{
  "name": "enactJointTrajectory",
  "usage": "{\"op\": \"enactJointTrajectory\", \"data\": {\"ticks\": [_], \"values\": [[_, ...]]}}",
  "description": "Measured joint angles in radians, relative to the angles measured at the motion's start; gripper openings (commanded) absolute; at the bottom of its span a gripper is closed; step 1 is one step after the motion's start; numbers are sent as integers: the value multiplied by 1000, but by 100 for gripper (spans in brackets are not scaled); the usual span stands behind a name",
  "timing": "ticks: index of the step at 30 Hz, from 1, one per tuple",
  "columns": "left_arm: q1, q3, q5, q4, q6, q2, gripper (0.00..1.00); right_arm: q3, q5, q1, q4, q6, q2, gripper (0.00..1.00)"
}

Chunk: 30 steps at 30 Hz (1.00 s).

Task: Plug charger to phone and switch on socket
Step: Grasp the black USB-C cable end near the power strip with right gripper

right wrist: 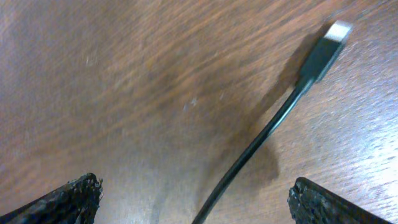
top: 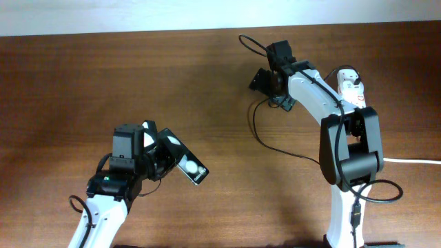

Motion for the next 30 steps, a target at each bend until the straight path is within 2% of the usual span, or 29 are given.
{"op": "enactJointTrajectory", "data": {"ticks": [3, 5, 6, 9, 10, 11, 12, 15, 17, 19, 25, 30], "values": [[0, 0, 0, 0, 0, 0, 4, 0, 83, 0, 0, 29, 6, 95], [0, 0, 0, 0, 0, 0, 4, 0, 117, 0, 2, 36, 18, 77], [0, 0, 0, 0, 0, 0, 3, 0, 127, 0, 3, 38, 29, 71], [0, 0, 0, 0, 0, 0, 3, 14, 157, 0, 8, 40, 52, 67], [0, 0, 0, 0, 0, 0, 3, 23, 166, 0, 10, 39, 60, 59], [0, 0, 0, 0, 0, 0, 3, 31, 175, 0, 14, 31, 68, 45], [0, 0, 0, 0, 0, 0, 3, 34, 180, 0, 16, 32, 72, 38], [0, 0, 0, 0, 0, 0, 3, 42, 192, 0, 26, 8, 84, 25], [0, 0, 0, 0, 0, 0, 1, 43, 193, 0, 30, -56, 85, 18], [0, 0, 0, 0, 0, 0, 0, 43, 194, 0, 27, -148, 87, 6], [0, 0, 0, 0, 0, 0, 0, 65, 117, -2, -68, -292, 87, 4], [0, 0, 2, 0, -2, 0, 0, 71, -122, -7, -184, -443, 79, 4]]}}
